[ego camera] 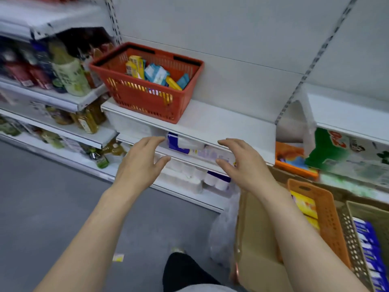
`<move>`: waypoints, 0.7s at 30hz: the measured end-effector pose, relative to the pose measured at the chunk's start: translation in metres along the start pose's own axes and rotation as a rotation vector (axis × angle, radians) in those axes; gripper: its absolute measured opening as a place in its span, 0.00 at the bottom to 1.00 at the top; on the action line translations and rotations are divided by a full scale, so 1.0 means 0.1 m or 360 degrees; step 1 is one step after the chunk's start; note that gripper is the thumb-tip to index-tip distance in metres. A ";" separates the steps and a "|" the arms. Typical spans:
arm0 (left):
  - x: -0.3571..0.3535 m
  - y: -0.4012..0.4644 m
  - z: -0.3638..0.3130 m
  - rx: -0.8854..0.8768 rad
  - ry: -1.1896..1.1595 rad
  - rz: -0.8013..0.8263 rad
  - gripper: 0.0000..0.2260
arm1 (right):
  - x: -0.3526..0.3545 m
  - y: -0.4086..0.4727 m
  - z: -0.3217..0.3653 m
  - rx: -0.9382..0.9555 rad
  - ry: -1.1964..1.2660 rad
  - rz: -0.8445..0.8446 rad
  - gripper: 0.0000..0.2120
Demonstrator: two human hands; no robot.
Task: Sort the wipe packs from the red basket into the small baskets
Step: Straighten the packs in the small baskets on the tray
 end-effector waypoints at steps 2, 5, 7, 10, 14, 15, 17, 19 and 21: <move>0.01 0.29 0.22 0.0025 0.0017 -0.0006 0.25 | -0.14 0.38 0.05 0.0019 -0.0015 -0.0015 0.22; 0.06 0.83 0.56 0.0067 0.0049 -0.0013 0.26 | -0.34 1.02 0.08 0.0028 0.0015 -0.0045 0.22; 0.13 1.26 0.76 0.0071 0.0059 -0.0025 0.25 | -0.45 1.50 0.09 0.0049 0.0041 -0.0060 0.22; 0.30 1.99 0.99 0.0063 0.0064 -0.0038 0.24 | -0.54 2.32 0.11 0.0084 0.0064 -0.0082 0.22; 0.48 2.90 1.15 0.0083 0.0003 -0.0080 0.24 | -0.58 3.31 0.12 0.0073 0.0096 -0.0027 0.22; 0.50 3.10 1.19 0.0095 -0.0012 -0.0085 0.24 | -0.61 3.52 0.11 0.0074 0.0076 0.0002 0.22; 0.49 3.44 1.29 0.0092 -0.0035 -0.0074 0.23 | -0.70 3.89 0.06 0.0053 0.0012 0.0061 0.22; 0.44 3.73 1.40 0.0073 -0.0073 -0.0039 0.22 | -0.82 4.19 -0.03 -0.0024 -0.0023 0.0114 0.22; 0.38 4.01 1.50 0.0079 -0.0120 0.0009 0.22 | -0.97 4.46 -0.13 -0.0107 -0.0052 0.0211 0.23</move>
Point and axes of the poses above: each hand's wrist, its own y-axis towards the middle knuckle, its own x-axis out of the back of the hand, z = x × y, the point moved 2 cm from there along y, towards the middle knuckle, and after that the axes turned 8 degrees about x, right-handed, at the moved point
